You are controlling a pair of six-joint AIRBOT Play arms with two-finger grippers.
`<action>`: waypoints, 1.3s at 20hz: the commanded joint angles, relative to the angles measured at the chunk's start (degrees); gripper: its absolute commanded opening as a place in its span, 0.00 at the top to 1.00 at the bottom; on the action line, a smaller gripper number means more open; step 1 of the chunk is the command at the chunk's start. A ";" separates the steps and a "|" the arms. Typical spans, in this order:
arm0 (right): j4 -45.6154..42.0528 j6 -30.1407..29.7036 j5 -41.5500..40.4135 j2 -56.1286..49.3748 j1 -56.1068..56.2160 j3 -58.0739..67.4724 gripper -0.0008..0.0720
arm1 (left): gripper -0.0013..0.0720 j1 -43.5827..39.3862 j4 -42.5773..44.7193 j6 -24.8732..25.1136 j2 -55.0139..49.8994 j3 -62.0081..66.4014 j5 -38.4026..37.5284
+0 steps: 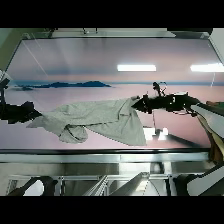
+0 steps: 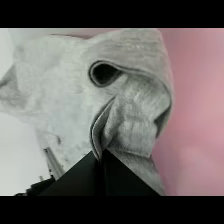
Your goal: Fold the shirts.
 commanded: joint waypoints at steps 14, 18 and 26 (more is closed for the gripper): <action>5.14 4.42 10.43 65.22 -6.47 1.92 0.97 | 0.96 15.52 -24.76 7.63 35.60 36.24 9.62; -2.34 3.52 -8.76 80.94 -9.79 1.92 0.97 | 0.96 18.32 -16.00 2.84 38.60 41.94 11.58; -9.44 4.15 -9.46 50.07 -7.65 1.88 0.97 | 0.96 3.34 -16.39 6.29 20.41 21.75 5.05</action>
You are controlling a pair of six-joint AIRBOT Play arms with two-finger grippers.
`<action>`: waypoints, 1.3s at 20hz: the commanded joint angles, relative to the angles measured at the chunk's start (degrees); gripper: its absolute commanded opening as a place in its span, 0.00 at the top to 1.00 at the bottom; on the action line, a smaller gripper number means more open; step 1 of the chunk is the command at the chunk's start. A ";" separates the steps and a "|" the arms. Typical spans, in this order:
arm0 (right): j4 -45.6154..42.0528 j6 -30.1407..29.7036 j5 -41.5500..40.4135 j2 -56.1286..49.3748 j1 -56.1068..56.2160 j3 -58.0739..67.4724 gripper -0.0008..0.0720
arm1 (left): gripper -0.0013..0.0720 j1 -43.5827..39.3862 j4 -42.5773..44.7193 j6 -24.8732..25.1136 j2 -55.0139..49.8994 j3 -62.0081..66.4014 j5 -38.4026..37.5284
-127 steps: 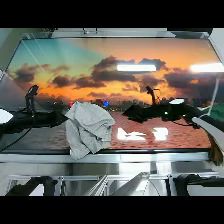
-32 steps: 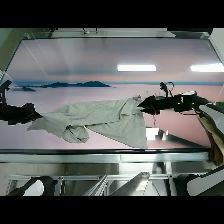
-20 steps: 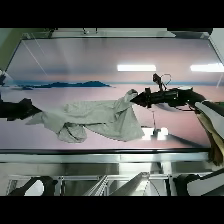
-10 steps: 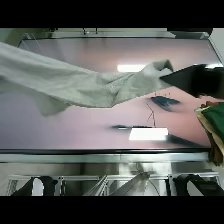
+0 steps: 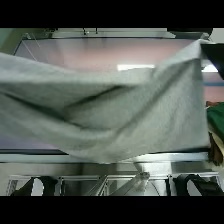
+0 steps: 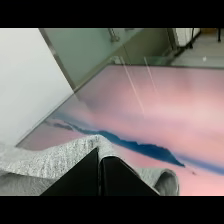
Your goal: Fold the shirts.
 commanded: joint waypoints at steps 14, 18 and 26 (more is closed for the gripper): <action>18.23 -10.40 0.55 -49.94 -6.78 0.00 0.02 | 0.51 -15.65 8.04 2.64 -55.04 5.46 -5.75; 16.00 -9.03 21.99 -47.87 -14.84 -0.02 0.56 | 0.52 -7.50 8.17 -5.49 -52.43 10.19 -22.45; 3.45 -6.43 29.22 -39.26 -12.13 -15.91 0.97 | 0.99 2.32 8.41 -0.52 -28.83 -21.07 -26.36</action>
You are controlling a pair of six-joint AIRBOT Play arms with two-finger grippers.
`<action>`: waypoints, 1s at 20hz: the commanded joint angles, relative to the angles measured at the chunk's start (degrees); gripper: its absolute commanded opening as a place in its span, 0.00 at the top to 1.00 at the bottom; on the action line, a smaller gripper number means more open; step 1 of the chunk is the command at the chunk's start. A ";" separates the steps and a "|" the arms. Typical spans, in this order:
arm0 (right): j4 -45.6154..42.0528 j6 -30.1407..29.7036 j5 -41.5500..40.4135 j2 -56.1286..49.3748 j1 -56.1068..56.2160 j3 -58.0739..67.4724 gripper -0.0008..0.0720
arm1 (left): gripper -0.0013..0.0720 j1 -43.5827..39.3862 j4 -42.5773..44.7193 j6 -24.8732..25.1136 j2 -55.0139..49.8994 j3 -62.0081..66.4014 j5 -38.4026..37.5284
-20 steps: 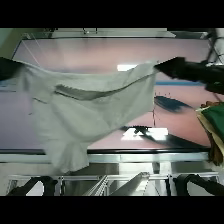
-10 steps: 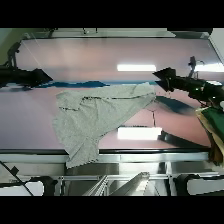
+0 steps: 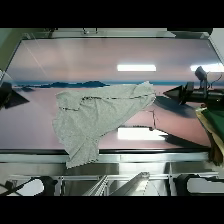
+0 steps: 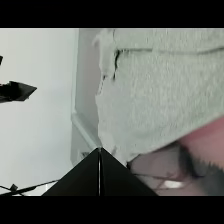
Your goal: Fold the shirts.
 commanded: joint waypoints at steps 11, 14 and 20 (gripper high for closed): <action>-6.71 -3.61 -22.14 12.20 2.16 -26.38 0.33 | 0.03 7.58 6.99 0.09 22.38 -43.36 16.79; -6.51 -3.61 -26.38 11.13 2.16 -26.36 0.33 | 0.03 6.82 4.37 0.46 15.50 -43.34 20.65; -6.34 -3.58 -32.57 10.58 2.16 -24.65 0.33 | 0.36 -1.88 -11.02 10.01 -4.02 -39.19 31.80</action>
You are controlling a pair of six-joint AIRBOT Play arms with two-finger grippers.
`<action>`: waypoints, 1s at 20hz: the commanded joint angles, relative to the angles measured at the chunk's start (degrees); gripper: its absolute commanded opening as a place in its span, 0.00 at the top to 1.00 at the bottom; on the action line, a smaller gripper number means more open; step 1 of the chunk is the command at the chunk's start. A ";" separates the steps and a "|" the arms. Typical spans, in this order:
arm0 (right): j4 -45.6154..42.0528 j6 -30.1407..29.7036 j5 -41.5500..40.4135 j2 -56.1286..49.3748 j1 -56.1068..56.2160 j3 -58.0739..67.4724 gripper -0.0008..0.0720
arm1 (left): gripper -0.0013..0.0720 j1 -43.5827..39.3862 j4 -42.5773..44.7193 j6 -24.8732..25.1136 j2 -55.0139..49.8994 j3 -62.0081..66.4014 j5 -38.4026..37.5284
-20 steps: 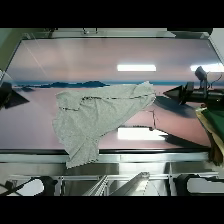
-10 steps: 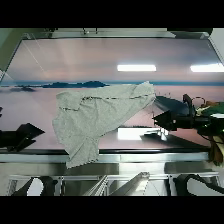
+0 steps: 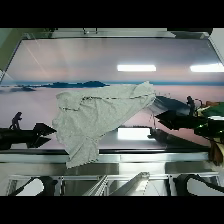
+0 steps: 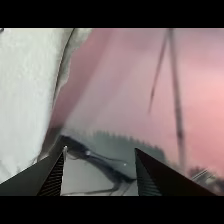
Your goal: Fold the shirts.
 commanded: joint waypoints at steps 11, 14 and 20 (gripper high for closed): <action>-0.09 7.48 -5.75 -16.31 4.09 20.02 0.49 | 0.90 -9.84 -6.91 5.05 -24.74 18.47 -1.33; -0.11 12.44 -4.68 -22.99 7.61 24.28 0.49 | 0.90 -8.61 -6.93 5.01 -22.91 20.55 -4.15; -3.65 21.68 -2.78 -28.04 11.34 32.26 0.88 | 0.90 -5.60 -7.32 5.03 -14.82 22.18 -6.34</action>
